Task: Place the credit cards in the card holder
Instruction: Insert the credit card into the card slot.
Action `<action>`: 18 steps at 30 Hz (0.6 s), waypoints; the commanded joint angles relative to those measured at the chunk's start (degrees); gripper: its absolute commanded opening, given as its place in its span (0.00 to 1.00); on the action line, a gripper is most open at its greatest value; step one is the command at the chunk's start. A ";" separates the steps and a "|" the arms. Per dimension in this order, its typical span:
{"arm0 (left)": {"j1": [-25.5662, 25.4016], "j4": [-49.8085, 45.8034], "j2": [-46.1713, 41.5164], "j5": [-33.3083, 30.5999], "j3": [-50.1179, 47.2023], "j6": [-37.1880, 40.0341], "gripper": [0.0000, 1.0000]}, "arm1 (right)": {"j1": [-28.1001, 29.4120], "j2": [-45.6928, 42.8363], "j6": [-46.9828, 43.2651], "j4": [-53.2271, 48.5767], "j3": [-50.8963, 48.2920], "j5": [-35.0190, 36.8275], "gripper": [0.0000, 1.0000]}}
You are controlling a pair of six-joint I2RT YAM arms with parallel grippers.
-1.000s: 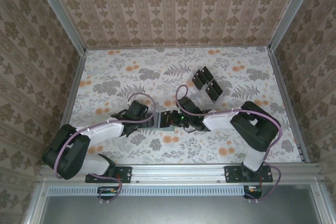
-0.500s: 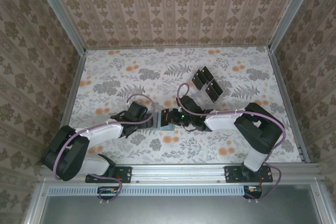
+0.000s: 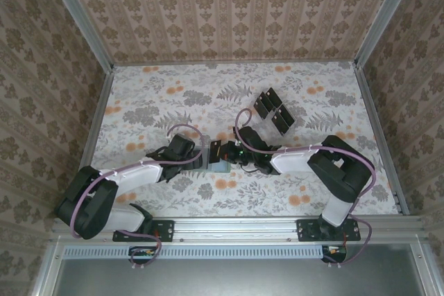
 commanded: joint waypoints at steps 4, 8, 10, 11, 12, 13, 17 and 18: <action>0.43 -3.36 0.20 -1.12 -1.65 -0.59 1.00 | 0.28 2.11 2.08 4.61 -1.67 -0.19 0.00; 0.45 -3.35 0.28 -1.12 -1.69 -0.56 1.00 | 0.50 2.84 2.96 6.35 -2.49 -0.19 0.00; 0.41 -3.34 0.30 -1.09 -1.65 -0.51 1.00 | 0.66 3.18 3.24 7.21 -2.85 -0.27 0.00; 0.43 -3.34 0.34 -1.03 -1.59 -0.51 1.00 | 0.66 3.33 3.39 7.61 -2.94 -0.27 0.00; 0.43 -3.34 0.36 -1.09 -1.63 -0.51 1.00 | 0.73 3.39 3.48 7.84 -3.03 -0.27 0.00; 0.43 -3.34 0.33 -1.08 -1.63 -0.46 1.00 | 0.75 3.45 3.60 8.22 -3.12 -0.27 0.00; 0.43 -3.34 0.36 -1.03 -1.64 -0.51 1.00 | 0.88 3.31 3.84 9.04 -3.46 -0.18 0.00; 0.43 -3.35 0.36 -1.03 -1.60 -0.49 1.00 | 0.88 3.24 3.86 9.17 -3.60 -0.12 0.00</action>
